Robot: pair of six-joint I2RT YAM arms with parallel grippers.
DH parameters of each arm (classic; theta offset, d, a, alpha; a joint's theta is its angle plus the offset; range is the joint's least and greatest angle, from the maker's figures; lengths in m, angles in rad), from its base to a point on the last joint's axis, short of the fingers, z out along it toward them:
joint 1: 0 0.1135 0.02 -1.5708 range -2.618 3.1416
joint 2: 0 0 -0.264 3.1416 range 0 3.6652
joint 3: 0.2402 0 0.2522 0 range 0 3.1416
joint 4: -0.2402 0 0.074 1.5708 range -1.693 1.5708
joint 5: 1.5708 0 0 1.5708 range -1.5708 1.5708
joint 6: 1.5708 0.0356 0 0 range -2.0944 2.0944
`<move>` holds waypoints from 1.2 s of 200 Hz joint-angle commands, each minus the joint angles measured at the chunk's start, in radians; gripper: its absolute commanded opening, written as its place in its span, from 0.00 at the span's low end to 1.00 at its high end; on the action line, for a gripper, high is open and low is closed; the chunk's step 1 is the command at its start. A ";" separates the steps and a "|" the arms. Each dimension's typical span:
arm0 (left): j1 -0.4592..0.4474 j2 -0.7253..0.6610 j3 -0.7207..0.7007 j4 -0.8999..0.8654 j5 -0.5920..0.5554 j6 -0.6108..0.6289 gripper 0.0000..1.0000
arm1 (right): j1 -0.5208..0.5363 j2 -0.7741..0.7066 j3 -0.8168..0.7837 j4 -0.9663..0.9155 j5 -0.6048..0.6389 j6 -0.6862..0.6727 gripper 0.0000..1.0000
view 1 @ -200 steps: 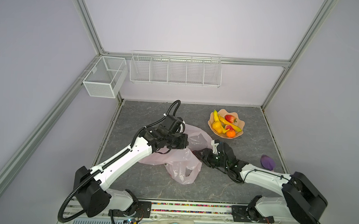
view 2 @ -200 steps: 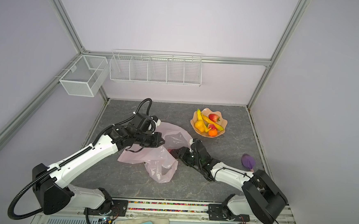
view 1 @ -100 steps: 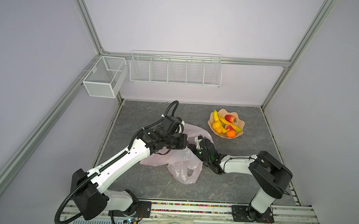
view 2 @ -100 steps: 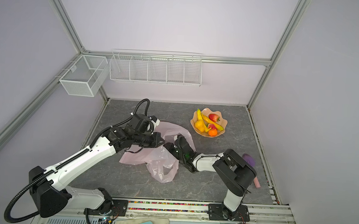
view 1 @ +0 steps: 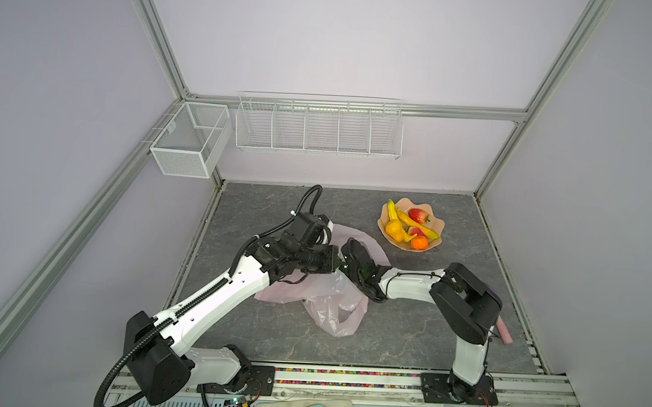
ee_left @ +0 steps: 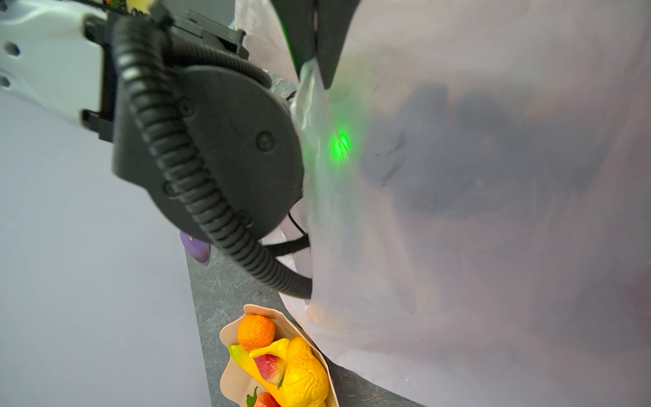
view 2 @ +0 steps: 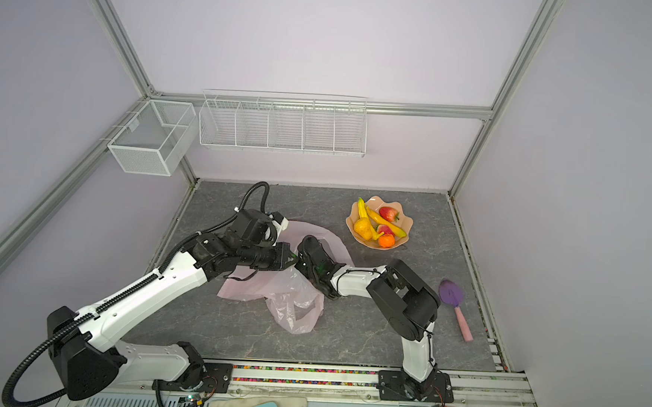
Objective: Place the fruits into the plastic bag
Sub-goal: Place the fruit in the plastic bag.
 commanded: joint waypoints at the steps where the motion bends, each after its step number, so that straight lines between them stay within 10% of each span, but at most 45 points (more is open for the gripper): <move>1: 0.004 -0.026 -0.013 -0.003 -0.017 -0.005 0.00 | 0.007 0.017 0.018 -0.049 -0.004 0.022 0.43; 105: 0.005 -0.045 -0.031 -0.018 -0.043 -0.001 0.00 | 0.003 -0.030 0.016 -0.002 -0.094 -0.059 0.93; 240: 0.013 -0.056 -0.036 -0.034 -0.092 -0.005 0.00 | -0.004 -0.337 -0.126 -0.341 -0.047 -0.225 0.98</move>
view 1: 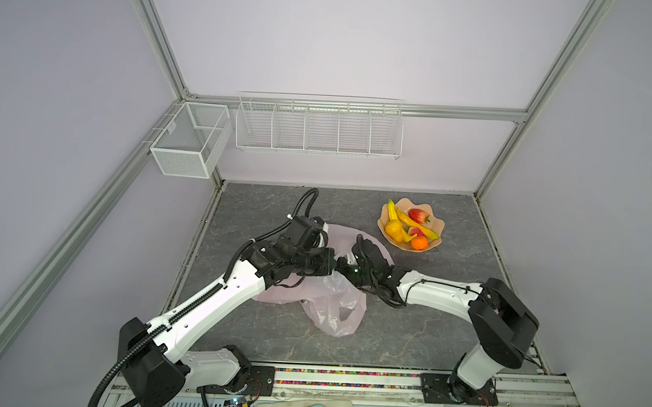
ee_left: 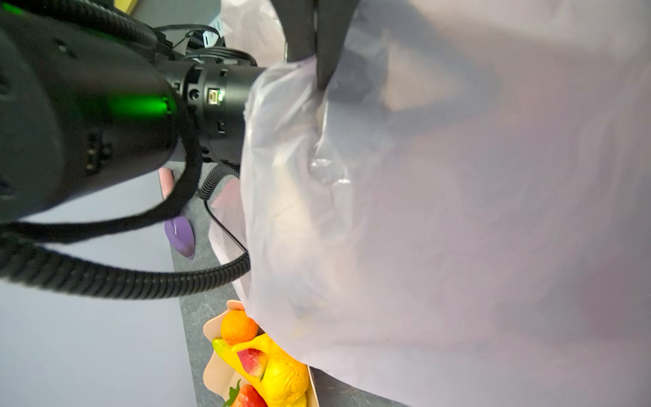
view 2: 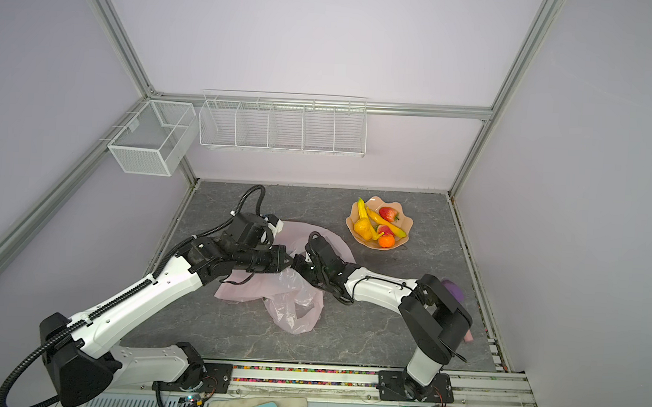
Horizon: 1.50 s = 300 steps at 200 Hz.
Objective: Place the fruits into the plastic bag
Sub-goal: Place the fruit in the plastic bag, then pick up the fruit from the plate.
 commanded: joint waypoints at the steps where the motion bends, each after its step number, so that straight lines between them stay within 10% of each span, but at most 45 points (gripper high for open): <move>1: 0.013 -0.017 -0.007 -0.019 -0.039 -0.004 0.00 | -0.002 -0.072 -0.040 -0.104 0.023 -0.046 0.98; 300: 0.020 -0.012 -0.023 0.016 -0.002 0.002 0.00 | -0.139 -0.655 -0.036 -0.843 0.241 -0.292 0.91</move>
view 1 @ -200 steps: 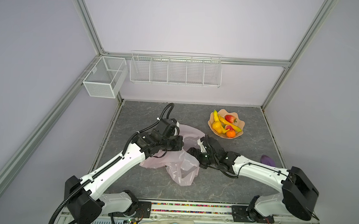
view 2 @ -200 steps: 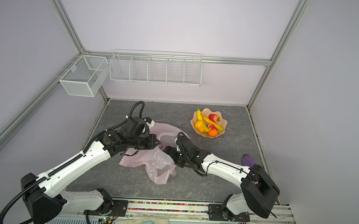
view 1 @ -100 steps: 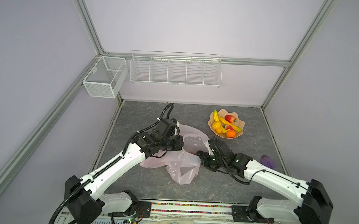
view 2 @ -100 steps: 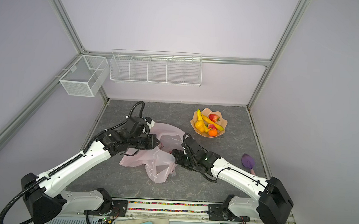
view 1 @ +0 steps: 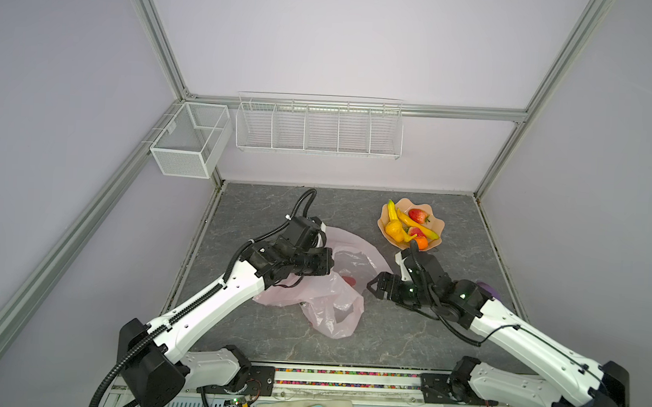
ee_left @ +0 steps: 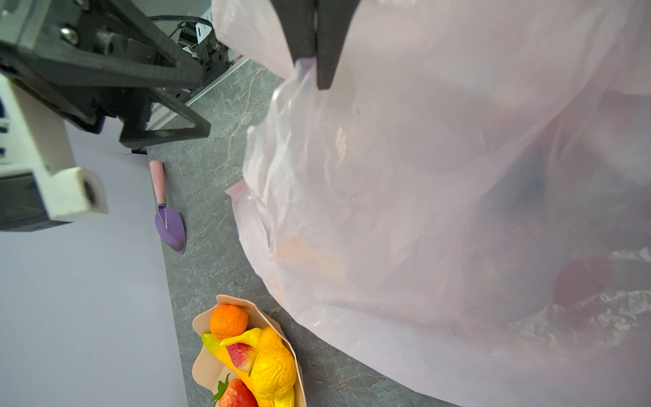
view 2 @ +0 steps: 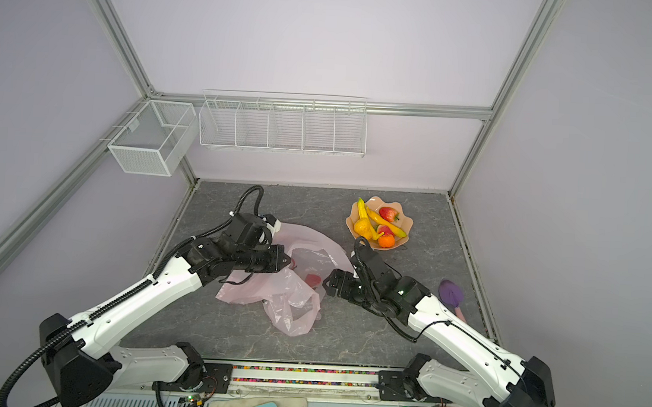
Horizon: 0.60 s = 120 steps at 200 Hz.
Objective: Place the fruits into the plastic bag
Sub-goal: Pick up the fruit from the plate.
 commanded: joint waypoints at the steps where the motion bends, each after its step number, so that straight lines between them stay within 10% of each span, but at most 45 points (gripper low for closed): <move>1: 0.006 -0.008 -0.004 0.008 0.013 0.002 0.00 | -0.044 -0.038 0.032 -0.088 0.032 -0.049 0.90; 120: 0.006 -0.020 -0.007 0.001 0.018 0.001 0.00 | -0.454 0.237 0.228 -0.076 -0.147 -0.290 0.97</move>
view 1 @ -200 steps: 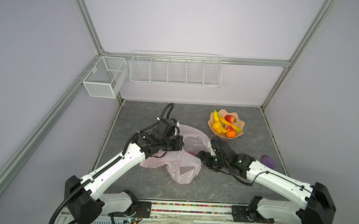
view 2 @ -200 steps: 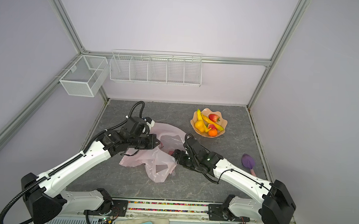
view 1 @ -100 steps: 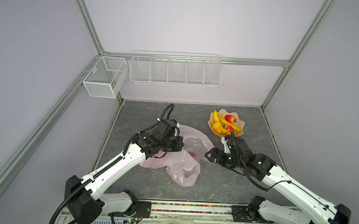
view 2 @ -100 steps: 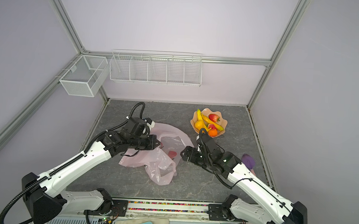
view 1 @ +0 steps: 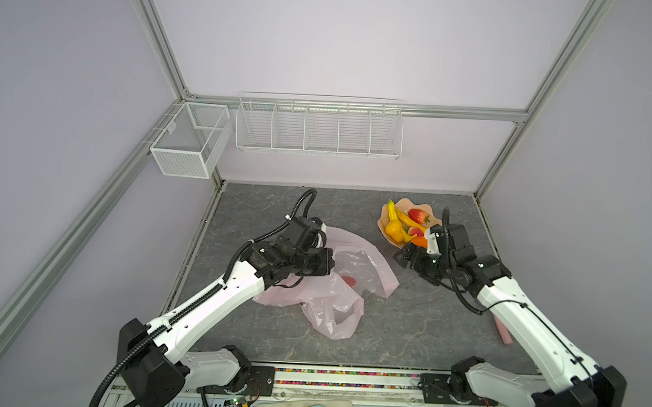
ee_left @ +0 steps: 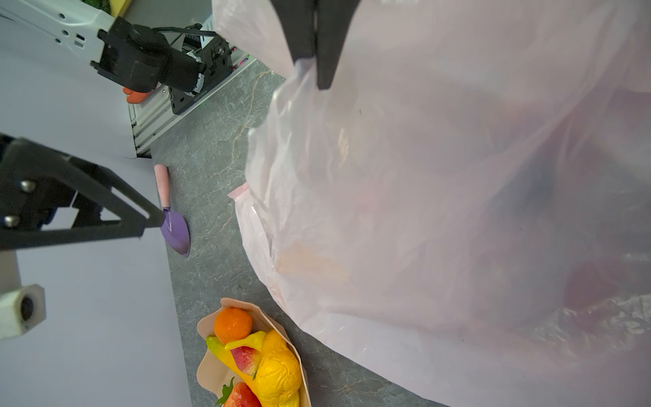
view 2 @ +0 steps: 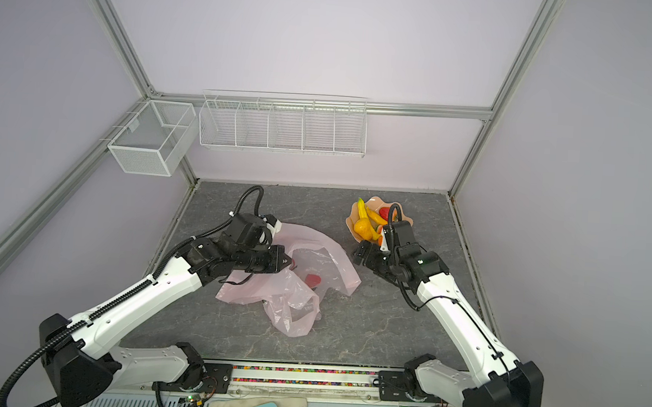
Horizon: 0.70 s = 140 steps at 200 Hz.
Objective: Place the fruits into the plastic bag
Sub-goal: Pick up the fruit from the plate.
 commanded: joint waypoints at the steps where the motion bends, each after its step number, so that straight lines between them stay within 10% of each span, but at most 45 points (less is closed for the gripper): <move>1: 0.006 -0.019 -0.007 0.002 0.004 0.001 0.00 | -0.061 0.077 0.050 0.020 -0.055 -0.078 0.97; 140: 0.006 -0.038 -0.029 0.000 0.011 -0.009 0.00 | -0.158 0.706 0.575 -0.025 0.104 -0.391 0.97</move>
